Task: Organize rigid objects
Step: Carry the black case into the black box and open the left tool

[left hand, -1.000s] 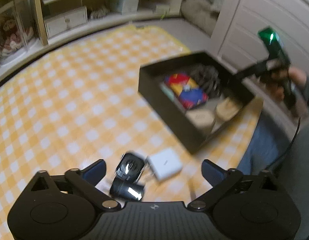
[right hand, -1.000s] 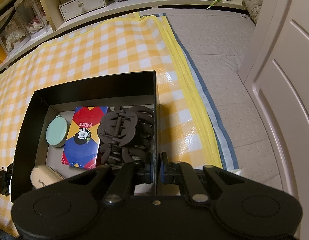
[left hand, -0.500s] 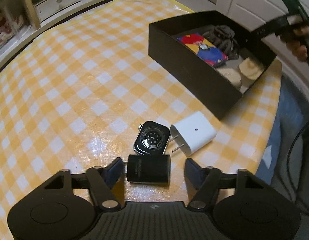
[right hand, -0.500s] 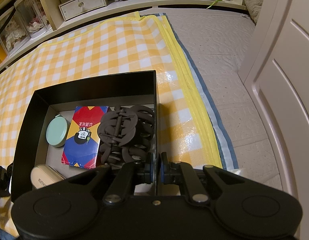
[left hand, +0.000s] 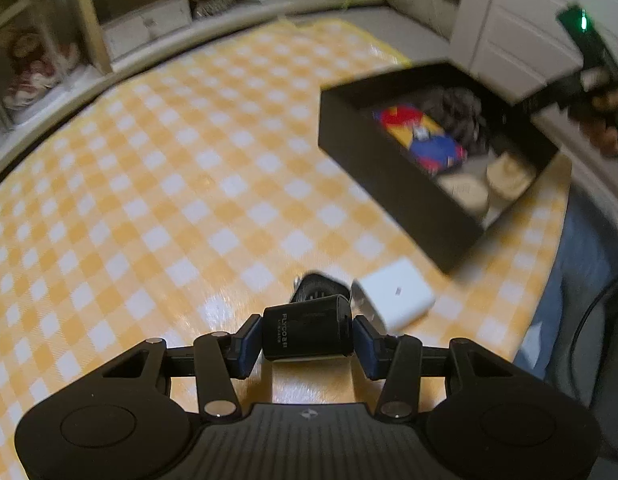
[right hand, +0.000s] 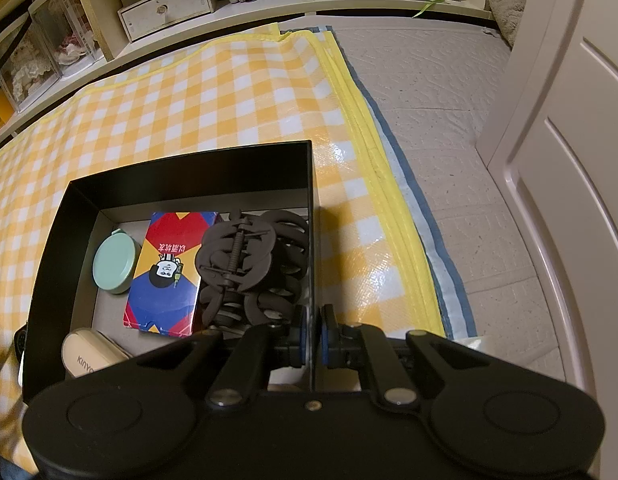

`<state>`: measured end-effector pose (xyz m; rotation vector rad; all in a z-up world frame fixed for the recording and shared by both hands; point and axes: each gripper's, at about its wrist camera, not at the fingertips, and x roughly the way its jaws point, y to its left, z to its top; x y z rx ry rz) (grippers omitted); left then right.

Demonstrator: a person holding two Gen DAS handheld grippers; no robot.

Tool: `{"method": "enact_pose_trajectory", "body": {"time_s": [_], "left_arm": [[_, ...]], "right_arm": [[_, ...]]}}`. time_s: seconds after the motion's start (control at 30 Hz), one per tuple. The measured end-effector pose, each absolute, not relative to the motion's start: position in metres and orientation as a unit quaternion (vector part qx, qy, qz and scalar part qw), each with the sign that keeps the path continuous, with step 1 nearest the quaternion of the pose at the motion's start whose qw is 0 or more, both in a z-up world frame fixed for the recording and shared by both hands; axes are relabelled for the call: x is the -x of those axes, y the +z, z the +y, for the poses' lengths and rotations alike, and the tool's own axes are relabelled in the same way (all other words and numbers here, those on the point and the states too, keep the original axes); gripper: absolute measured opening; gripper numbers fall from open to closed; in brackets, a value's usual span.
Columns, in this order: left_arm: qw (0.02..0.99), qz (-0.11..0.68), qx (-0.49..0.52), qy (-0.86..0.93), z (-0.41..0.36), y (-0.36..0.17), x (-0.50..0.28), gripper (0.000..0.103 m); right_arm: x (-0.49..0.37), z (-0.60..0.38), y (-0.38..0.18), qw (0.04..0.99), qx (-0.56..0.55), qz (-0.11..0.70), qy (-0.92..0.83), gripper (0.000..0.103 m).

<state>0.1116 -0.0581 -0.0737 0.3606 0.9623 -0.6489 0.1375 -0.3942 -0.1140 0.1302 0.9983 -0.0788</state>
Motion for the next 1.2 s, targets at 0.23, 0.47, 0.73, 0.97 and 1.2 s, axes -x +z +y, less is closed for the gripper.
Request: {"method": "enact_pose_trajectory", "body": {"time_s": [0.23,0.47,0.73,0.97,1.2], "left_arm": [[0.852,0.402,-0.113,-0.315,-0.072,-0.037,-0.103,0.049],[0.855,0.375,-0.107,-0.341,-0.118,-0.018,-0.110,0.049],[0.851,0.384,-0.133,-0.334,-0.183,-0.036,-0.123,0.049],[0.845,0.385,-0.170,-0.328,-0.203,-0.046,-0.127,0.049],[0.852,0.366,-0.186,-0.324,-0.201,-0.044,-0.121,0.081]], "right_arm": [[-0.137,-0.395,-0.114,0.875,-0.061,0.478,-0.038,0.008],[-0.136,-0.394,-0.113,0.875,-0.062,0.478,-0.037,0.008],[-0.134,-0.396,-0.112,0.876,-0.069,0.477,-0.034,0.008],[-0.134,-0.398,-0.111,0.875,-0.071,0.477,-0.034,0.008],[-0.134,-0.398,-0.111,0.875,-0.071,0.477,-0.034,0.008]]}}
